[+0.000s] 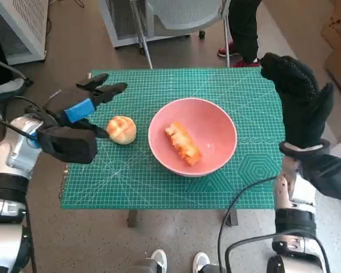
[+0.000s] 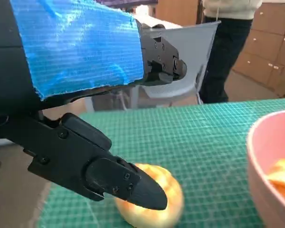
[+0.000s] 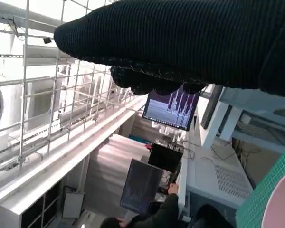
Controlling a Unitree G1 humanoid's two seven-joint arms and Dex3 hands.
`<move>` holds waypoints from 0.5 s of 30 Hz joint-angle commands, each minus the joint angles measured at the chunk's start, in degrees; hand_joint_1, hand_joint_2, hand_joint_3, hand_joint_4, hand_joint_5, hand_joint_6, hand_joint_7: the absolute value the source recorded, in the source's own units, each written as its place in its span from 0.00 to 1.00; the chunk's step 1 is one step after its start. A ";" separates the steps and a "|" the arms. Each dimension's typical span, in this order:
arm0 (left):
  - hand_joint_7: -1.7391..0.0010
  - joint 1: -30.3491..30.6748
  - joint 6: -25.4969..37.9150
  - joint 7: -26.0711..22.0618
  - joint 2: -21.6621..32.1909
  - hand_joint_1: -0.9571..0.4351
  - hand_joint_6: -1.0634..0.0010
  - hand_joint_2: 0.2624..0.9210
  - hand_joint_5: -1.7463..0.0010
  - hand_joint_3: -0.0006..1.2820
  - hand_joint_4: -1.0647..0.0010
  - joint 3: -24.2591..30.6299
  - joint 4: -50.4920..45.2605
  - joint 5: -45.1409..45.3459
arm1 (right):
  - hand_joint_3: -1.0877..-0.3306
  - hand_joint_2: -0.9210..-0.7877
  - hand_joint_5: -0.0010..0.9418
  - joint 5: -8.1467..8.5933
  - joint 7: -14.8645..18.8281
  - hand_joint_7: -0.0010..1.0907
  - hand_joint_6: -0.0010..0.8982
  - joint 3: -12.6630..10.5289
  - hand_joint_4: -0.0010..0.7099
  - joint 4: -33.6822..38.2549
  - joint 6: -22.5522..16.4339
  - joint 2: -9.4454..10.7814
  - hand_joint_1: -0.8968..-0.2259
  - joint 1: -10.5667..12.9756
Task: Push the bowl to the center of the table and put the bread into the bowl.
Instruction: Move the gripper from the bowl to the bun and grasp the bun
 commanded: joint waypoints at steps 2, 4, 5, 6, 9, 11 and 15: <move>1.00 0.28 1.58 -1.34 -1.97 0.27 0.78 0.80 1.00 0.00 0.93 -0.77 0.73 -0.33 | 0.83 0.00 0.00 0.35 1.12 0.02 0.53 -0.47 0.50 2.10 -0.16 -0.42 0.69 -0.23; 1.00 -0.20 1.73 -1.18 -2.73 0.27 0.78 0.80 1.00 0.00 0.93 -1.23 2.00 0.13 | 0.83 0.00 0.00 0.44 1.39 0.01 0.53 -0.62 0.50 2.35 -0.27 -0.54 0.69 -0.33; 1.00 -0.42 1.75 -1.07 -3.04 0.28 0.78 0.80 1.00 0.00 0.93 -1.42 2.55 0.30 | 0.83 0.00 0.00 0.50 1.54 0.01 0.53 -0.70 0.50 2.50 -0.30 -0.58 0.69 -0.38; 1.00 -0.72 1.64 -0.85 -3.55 0.28 0.78 0.80 1.00 0.00 0.92 -1.67 3.56 0.46 | 0.83 0.00 0.00 0.57 1.69 0.01 0.53 -0.79 0.50 2.61 -0.28 -0.68 0.69 -0.43; 0.99 -1.73 1.49 0.06 -4.84 0.30 0.77 0.80 0.99 0.00 0.91 -2.48 6.42 1.17 | 0.83 0.00 0.00 0.56 1.92 0.01 0.53 -1.05 0.50 2.89 -0.27 -0.90 0.68 -0.58; 0.99 -2.52 1.61 0.89 -5.73 0.30 0.77 0.80 0.99 0.00 0.90 -3.13 8.50 1.81 | 0.83 0.00 0.00 0.48 1.94 0.01 0.53 -1.13 0.50 2.90 -0.31 -1.00 0.68 -0.59; 0.99 -4.34 2.51 2.60 -7.60 0.32 0.76 0.79 0.99 0.00 0.89 -4.82 12.50 3.48 | 0.83 0.00 0.00 0.58 2.30 0.01 0.53 -1.44 0.50 3.40 -0.36 -1.52 0.68 -0.79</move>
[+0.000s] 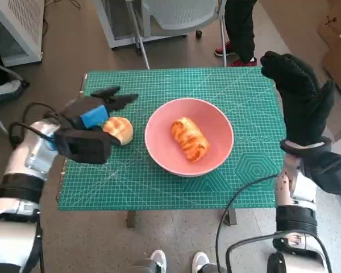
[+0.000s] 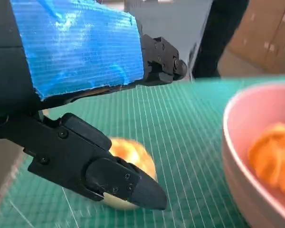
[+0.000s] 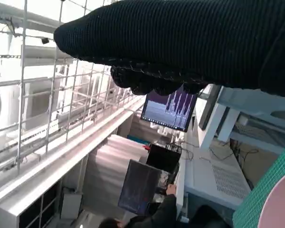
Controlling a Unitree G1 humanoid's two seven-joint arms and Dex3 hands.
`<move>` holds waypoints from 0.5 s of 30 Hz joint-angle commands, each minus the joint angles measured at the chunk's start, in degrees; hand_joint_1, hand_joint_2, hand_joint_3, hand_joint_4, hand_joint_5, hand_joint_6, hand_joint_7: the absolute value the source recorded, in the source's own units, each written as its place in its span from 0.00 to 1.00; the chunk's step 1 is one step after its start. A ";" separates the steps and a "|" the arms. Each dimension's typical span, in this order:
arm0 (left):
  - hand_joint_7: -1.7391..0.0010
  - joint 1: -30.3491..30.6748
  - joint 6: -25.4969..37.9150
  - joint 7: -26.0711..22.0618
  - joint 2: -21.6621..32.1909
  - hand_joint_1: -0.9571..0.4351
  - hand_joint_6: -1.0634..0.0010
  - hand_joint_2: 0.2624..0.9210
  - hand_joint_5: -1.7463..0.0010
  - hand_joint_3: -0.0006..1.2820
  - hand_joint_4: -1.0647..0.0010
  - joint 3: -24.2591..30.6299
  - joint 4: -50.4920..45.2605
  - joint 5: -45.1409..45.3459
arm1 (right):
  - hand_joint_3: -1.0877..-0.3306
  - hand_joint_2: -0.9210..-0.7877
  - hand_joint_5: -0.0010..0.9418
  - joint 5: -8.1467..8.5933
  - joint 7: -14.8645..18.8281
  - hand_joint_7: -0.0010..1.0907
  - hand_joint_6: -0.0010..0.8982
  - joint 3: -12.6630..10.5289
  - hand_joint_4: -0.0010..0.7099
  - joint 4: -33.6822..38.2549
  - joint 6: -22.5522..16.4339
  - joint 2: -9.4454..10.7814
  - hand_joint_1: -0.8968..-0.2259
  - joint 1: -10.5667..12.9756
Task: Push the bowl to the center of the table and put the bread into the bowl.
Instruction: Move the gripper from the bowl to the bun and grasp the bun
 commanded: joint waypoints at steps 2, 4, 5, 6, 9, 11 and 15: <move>0.99 -3.75 1.10 2.75 -2.34 0.33 0.76 0.78 0.99 0.00 0.88 -2.19 5.55 2.32 | 0.83 0.00 0.00 0.22 0.90 0.01 0.53 -0.50 0.50 0.96 0.18 -1.15 0.68 0.12; 0.99 -4.51 1.92 3.49 -3.29 0.35 0.74 0.78 0.99 0.00 0.87 -2.98 7.58 3.10 | 0.83 0.00 0.00 0.28 0.88 0.01 0.53 -0.62 0.50 0.48 0.33 -1.44 0.68 0.30; 0.99 -4.84 2.46 3.73 -3.74 0.36 0.74 0.78 0.99 0.00 0.87 -3.37 8.51 3.44 | 0.83 0.00 0.00 0.28 0.82 0.01 0.53 -0.69 0.50 0.27 0.42 -1.59 0.68 0.37; 0.99 -5.13 2.80 3.95 -4.04 0.37 0.73 0.78 0.99 0.00 0.86 -3.69 9.25 3.64 | 0.83 0.00 0.00 0.28 0.78 0.01 0.53 -0.73 0.50 0.19 0.46 -1.69 0.68 0.38; 0.98 -5.83 4.63 5.04 -4.94 0.41 0.70 0.78 0.99 0.00 0.85 -5.18 11.58 5.13 | 0.83 0.00 0.00 0.14 0.38 0.01 0.53 -0.79 0.50 -0.45 0.64 -1.98 0.68 0.58; 0.98 -6.24 6.29 5.75 -5.52 0.44 0.68 0.78 0.99 0.00 0.83 -6.47 13.01 6.38 | 0.82 0.00 0.00 -0.07 -0.04 0.02 0.54 -0.78 0.50 -1.31 0.76 -2.03 0.69 0.91; 0.98 -7.02 10.09 6.41 -6.54 0.49 0.61 0.79 0.99 0.00 0.77 -9.02 15.05 8.74 | 0.82 0.00 0.00 -0.29 -0.56 0.02 0.55 -0.88 0.50 -2.45 0.92 -2.08 0.69 1.38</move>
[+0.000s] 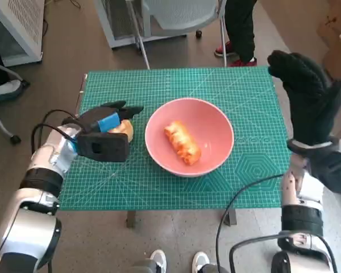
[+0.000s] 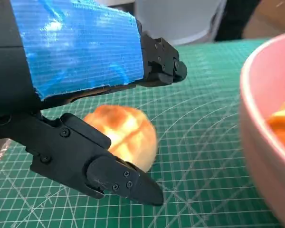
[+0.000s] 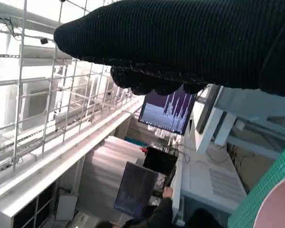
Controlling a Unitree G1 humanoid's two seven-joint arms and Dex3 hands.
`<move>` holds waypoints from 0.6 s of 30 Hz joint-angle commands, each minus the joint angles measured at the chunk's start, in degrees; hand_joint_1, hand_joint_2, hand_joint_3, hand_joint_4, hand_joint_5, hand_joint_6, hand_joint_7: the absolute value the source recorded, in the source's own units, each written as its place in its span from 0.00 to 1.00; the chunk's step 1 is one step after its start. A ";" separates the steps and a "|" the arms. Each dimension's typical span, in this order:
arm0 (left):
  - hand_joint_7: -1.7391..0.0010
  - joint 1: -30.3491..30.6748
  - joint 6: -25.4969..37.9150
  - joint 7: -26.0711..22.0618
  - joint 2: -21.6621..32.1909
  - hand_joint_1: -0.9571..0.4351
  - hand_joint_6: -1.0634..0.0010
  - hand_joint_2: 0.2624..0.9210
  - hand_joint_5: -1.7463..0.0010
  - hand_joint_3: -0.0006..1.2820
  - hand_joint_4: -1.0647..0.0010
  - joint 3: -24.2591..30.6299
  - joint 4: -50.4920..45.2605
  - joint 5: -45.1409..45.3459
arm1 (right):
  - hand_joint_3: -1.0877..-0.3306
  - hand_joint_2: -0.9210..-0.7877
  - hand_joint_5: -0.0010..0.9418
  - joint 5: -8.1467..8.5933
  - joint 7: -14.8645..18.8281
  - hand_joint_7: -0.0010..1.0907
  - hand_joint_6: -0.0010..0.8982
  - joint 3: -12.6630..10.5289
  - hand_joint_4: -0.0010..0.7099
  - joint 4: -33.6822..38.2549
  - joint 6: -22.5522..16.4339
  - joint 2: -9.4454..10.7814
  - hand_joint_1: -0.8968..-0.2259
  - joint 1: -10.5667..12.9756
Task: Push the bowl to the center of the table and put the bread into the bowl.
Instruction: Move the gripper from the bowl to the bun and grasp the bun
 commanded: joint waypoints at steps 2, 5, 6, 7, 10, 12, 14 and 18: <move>0.97 -1.91 5.37 1.37 -1.46 0.52 0.58 0.79 0.99 0.00 0.74 -4.04 3.08 3.98 | 0.83 0.00 0.00 -0.40 -0.91 0.02 0.56 -0.17 0.51 -1.13 0.90 -0.30 0.69 1.46; 0.97 -2.35 7.74 2.50 -1.76 0.56 0.51 0.81 0.98 0.01 0.65 -6.22 3.89 6.18 | 0.83 0.00 0.01 -0.69 -1.38 0.02 0.56 -0.18 0.51 -1.48 0.89 -0.26 0.67 1.60; 0.97 -2.42 8.43 3.11 -1.85 0.57 0.49 0.82 0.98 0.01 0.61 -6.79 4.15 6.79 | 0.83 0.00 0.01 -0.81 -1.56 0.02 0.56 -0.17 0.51 -1.60 0.87 -0.24 0.67 1.68; 0.96 -2.47 8.88 3.56 -1.93 0.58 0.46 0.84 0.98 0.01 0.57 -7.20 4.34 7.14 | 0.83 0.00 0.01 -0.90 -1.69 0.02 0.56 -0.15 0.51 -1.67 0.85 -0.23 0.67 1.72; 0.95 -2.16 9.13 6.95 -1.63 0.61 0.39 0.90 0.96 0.02 0.46 -8.40 4.66 8.40 | 0.83 0.00 0.01 -1.13 -2.09 0.02 0.57 -0.11 0.51 -2.21 0.80 -0.09 0.66 2.05; 0.94 -1.98 8.34 8.83 -1.26 0.62 0.32 0.96 0.94 0.02 0.33 -8.85 4.73 8.71 | 0.83 0.00 0.01 -1.26 -2.33 0.02 0.57 -0.08 0.51 -2.42 0.79 0.00 0.66 2.17; 0.62 -1.88 6.82 10.23 -0.68 0.66 0.43 0.98 0.61 0.07 0.37 -8.91 4.48 8.58 | 0.83 0.00 0.00 -1.32 -2.55 0.02 0.57 -0.03 0.51 -2.72 0.80 0.08 0.66 2.35; 0.41 -2.20 3.94 11.06 0.42 0.68 0.45 1.00 0.32 0.09 0.40 -8.25 3.27 7.73 | 0.83 0.00 0.00 -1.47 -3.00 0.02 0.57 0.13 0.51 -3.48 0.90 0.13 0.67 2.66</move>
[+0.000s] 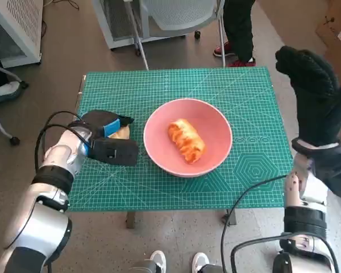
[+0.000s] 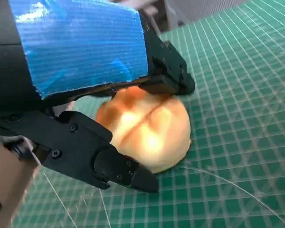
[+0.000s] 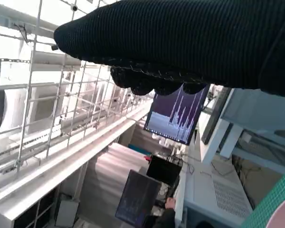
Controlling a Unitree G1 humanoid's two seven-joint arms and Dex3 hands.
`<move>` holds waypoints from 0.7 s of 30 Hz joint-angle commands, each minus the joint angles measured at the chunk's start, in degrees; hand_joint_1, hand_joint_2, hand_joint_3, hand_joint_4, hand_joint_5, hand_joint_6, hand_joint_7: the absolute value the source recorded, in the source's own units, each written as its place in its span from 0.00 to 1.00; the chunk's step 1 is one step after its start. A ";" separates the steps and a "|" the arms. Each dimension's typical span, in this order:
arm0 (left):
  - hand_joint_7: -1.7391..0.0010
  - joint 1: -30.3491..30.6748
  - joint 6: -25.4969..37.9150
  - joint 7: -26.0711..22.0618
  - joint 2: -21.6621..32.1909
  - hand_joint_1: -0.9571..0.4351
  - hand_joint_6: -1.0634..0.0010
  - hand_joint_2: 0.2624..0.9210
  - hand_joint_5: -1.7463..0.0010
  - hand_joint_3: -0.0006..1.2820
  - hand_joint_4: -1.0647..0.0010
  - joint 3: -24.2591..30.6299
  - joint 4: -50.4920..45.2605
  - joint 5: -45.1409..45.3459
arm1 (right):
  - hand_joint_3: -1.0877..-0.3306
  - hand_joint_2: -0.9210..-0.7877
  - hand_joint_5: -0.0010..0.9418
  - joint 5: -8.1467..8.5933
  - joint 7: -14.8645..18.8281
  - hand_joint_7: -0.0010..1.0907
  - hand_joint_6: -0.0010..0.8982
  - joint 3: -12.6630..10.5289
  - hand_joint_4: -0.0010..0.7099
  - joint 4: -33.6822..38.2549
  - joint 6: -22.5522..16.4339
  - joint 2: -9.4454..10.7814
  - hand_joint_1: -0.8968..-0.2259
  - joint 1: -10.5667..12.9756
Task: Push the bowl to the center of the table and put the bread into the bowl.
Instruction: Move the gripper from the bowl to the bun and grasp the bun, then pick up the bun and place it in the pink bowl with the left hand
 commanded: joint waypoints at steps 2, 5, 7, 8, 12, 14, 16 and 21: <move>0.39 -0.63 -3.78 1.17 2.35 0.68 0.43 1.00 0.29 0.09 0.41 0.64 -1.90 -0.89 | 0.83 0.00 0.00 -0.79 -1.01 0.02 0.57 0.35 0.51 -0.97 0.96 0.16 0.67 1.88; 0.36 -1.15 -5.37 1.01 3.44 0.69 0.41 1.00 0.27 0.08 0.42 1.33 -4.56 -1.40 | 0.82 0.00 0.00 -0.79 -1.21 0.02 0.57 0.44 0.51 -1.38 1.11 0.17 0.67 2.04; 0.35 -1.16 -7.15 0.11 5.21 0.69 0.41 1.00 0.28 0.08 0.42 3.05 -10.29 -2.77 | 0.82 0.00 0.00 -0.78 -1.33 0.02 0.57 0.49 0.51 -1.67 1.26 0.24 0.67 2.11; 0.32 -0.98 -7.81 -0.40 5.99 0.69 0.41 1.00 0.31 0.08 0.41 3.92 -13.11 -3.44 | 0.82 0.00 0.00 -0.79 -1.38 0.02 0.57 0.50 0.52 -1.80 1.35 0.25 0.67 2.12; 0.25 1.40 -8.48 -2.43 8.57 0.69 0.47 1.00 0.31 0.12 0.45 7.87 -25.76 -6.10 | 0.82 0.00 0.01 -0.73 -1.40 0.02 0.57 0.65 0.52 -2.15 1.57 0.37 0.67 2.20; 0.27 2.74 -8.43 -2.90 9.30 0.69 0.44 1.00 0.33 0.09 0.41 10.20 -32.68 -7.60 | 0.81 0.00 0.00 -0.68 -1.31 0.02 0.57 0.76 0.52 -2.30 1.57 0.49 0.67 2.26; 0.29 3.86 -7.94 -3.14 9.50 0.69 0.41 1.00 0.35 0.07 0.39 12.18 -38.88 -8.69 | 0.81 0.00 0.00 -0.61 -1.19 0.02 0.56 0.85 0.52 -2.40 1.55 0.58 0.67 2.30; 0.33 5.38 -8.11 -2.11 7.91 0.69 0.33 1.00 0.39 0.02 0.35 15.35 -49.14 -10.62 | 0.81 0.00 0.01 -0.57 -0.97 0.02 0.56 1.06 0.52 -2.61 1.57 0.72 0.68 2.28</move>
